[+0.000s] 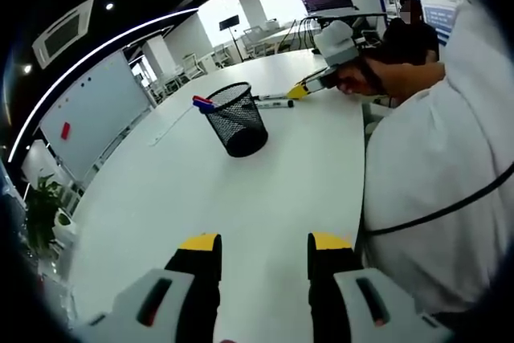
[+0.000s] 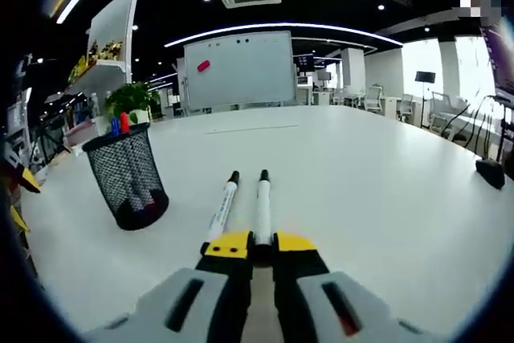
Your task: Pick up the whiteboard markers from the pen holder and place them facing the whiteboard neatly
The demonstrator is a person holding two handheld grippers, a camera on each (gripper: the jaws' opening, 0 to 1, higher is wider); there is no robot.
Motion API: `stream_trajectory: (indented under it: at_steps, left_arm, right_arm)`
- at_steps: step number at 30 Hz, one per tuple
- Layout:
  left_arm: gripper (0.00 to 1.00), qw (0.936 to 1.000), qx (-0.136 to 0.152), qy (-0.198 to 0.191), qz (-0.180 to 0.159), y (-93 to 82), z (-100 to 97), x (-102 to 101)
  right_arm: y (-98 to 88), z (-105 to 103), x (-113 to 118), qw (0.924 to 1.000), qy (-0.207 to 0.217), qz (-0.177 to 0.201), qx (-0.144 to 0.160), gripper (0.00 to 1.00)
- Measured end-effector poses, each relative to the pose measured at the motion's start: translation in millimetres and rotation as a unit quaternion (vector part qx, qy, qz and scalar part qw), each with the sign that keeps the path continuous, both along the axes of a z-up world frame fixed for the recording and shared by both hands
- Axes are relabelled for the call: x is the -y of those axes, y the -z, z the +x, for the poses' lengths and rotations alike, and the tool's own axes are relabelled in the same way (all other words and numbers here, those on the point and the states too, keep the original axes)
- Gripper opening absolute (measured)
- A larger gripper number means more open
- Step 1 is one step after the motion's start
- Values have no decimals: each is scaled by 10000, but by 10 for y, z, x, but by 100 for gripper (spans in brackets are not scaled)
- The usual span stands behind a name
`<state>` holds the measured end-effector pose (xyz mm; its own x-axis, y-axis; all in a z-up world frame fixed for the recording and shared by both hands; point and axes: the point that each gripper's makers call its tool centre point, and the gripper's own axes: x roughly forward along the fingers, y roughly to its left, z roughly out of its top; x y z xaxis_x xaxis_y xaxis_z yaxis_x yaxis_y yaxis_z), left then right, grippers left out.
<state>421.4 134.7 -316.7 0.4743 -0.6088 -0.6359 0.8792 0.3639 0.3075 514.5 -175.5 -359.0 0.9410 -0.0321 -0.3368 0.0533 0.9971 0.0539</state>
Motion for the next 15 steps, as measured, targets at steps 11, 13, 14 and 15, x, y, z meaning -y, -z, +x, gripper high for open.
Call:
stream_trajectory:
  at_steps: [11,13,14,15]
  left_arm:
    - [45,9999,30,48,-88,-55,-22,45]
    - [45,9999,24,56,-105,-60,-25,55]
    - [45,9999,23,65,-104,-57,-28,59]
    - [45,9999,17,70,-94,-52,-30,59]
  right_arm:
    - [31,-4,-5,9997,45,218,-48,10]
    - [32,-4,-8,9997,29,219,-54,10]
    - [32,-3,-13,9997,19,249,-58,10]
    - [32,-1,-10,9996,17,262,-61,10]
